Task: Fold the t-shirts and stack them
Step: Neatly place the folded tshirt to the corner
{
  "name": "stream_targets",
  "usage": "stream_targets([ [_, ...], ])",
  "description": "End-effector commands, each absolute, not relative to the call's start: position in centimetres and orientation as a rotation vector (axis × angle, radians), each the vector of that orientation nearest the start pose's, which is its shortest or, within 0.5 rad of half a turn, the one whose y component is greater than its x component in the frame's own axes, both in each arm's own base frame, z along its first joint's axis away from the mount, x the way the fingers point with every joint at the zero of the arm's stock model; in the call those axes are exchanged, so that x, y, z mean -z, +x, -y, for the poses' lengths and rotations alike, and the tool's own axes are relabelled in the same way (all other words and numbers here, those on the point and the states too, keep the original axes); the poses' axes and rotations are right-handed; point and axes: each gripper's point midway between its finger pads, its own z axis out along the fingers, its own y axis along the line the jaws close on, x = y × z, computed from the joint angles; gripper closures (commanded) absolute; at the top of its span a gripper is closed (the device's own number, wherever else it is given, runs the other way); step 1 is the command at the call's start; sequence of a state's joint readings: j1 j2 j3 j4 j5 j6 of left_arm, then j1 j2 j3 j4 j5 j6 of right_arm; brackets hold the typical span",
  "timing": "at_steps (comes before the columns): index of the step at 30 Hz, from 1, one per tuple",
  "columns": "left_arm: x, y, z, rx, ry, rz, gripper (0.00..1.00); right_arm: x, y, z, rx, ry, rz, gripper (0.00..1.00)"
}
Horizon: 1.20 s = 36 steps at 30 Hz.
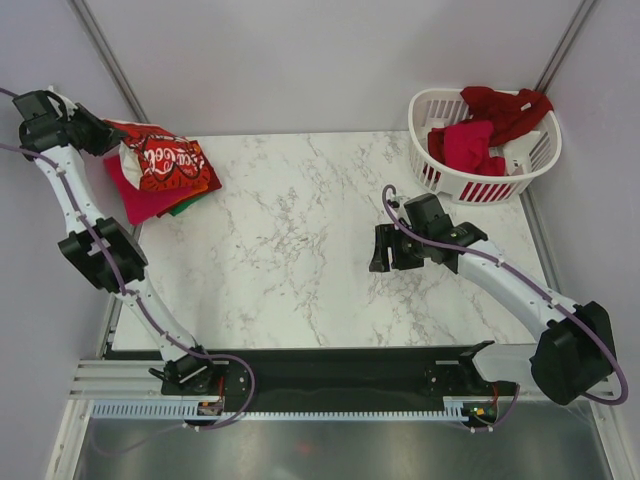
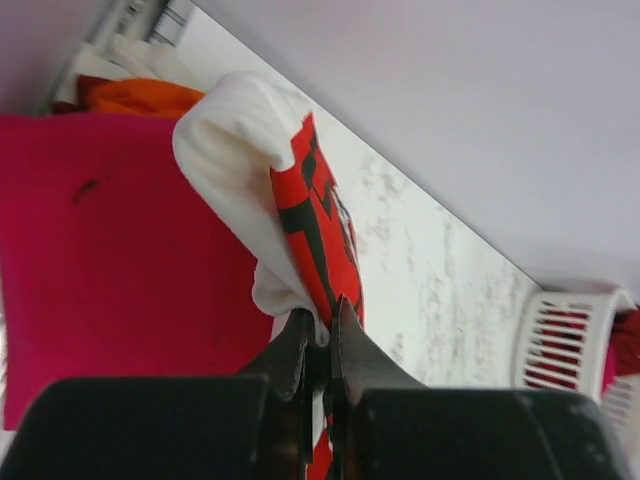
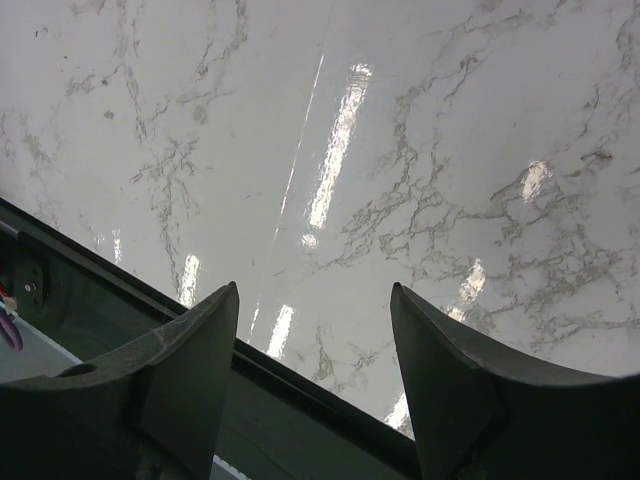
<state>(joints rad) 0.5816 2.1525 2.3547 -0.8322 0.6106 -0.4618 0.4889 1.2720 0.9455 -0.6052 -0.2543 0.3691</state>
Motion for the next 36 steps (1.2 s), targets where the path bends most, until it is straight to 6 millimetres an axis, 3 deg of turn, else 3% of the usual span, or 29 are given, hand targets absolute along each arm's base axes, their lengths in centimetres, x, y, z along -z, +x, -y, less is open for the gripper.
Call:
stream_targets([
  [1,-22.8,50.9,-25.9,0.344,-0.940,-2.062,0.93,-12.9,24.6,-19.7,-0.649,-0.291,-2.550,0.29],
  [7,-14.7,50.0,-28.3,0.163,-1.045,-2.216,0.75,-12.8,24.2,-20.2,-0.687,-0.301,-2.557,0.30],
  [14,-6.7,46.7,-29.7,-0.056,-1.170,-2.393,0.61,-12.8,23.9,-20.6,-0.724,-0.308,-2.560,0.29],
  [17,-3.7,44.9,-29.8,-0.129,-1.228,-2.459,0.53,-12.8,23.9,-20.7,-0.735,-0.311,-2.557,0.30],
  [19,-2.9,43.5,-30.3,-0.215,-1.281,-2.480,0.46,-12.8,24.0,-20.7,-0.735,-0.308,-2.556,0.30],
  [23,-5.4,42.1,-31.9,-0.331,-1.358,-2.412,0.34,-12.9,23.9,-20.8,-0.738,-0.315,-2.549,0.29],
  [28,-12.8,41.9,-32.9,-0.344,-1.358,-2.254,0.13,-13.4,23.9,-21.0,-0.757,-0.317,-2.536,0.29],
  [30,-14.3,41.6,-32.7,-0.336,-1.364,-2.222,0.11,-13.6,23.8,-21.1,-0.766,-0.325,-2.528,0.29],
  [31,-16.2,41.5,-32.4,-0.320,-1.359,-2.182,0.00,-13.7,23.8,-21.1,-0.767,-0.325,-2.525,0.29],
  [34,-18.5,41.7,-31.4,-0.247,-1.354,-2.135,0.00,-14.0,23.6,-21.0,-0.770,-0.326,-2.512,0.29],
  [36,-21.1,41.5,-31.1,-0.240,-1.350,-2.074,0.00,-14.1,23.5,-21.0,-0.768,-0.330,-2.506,0.29],
])
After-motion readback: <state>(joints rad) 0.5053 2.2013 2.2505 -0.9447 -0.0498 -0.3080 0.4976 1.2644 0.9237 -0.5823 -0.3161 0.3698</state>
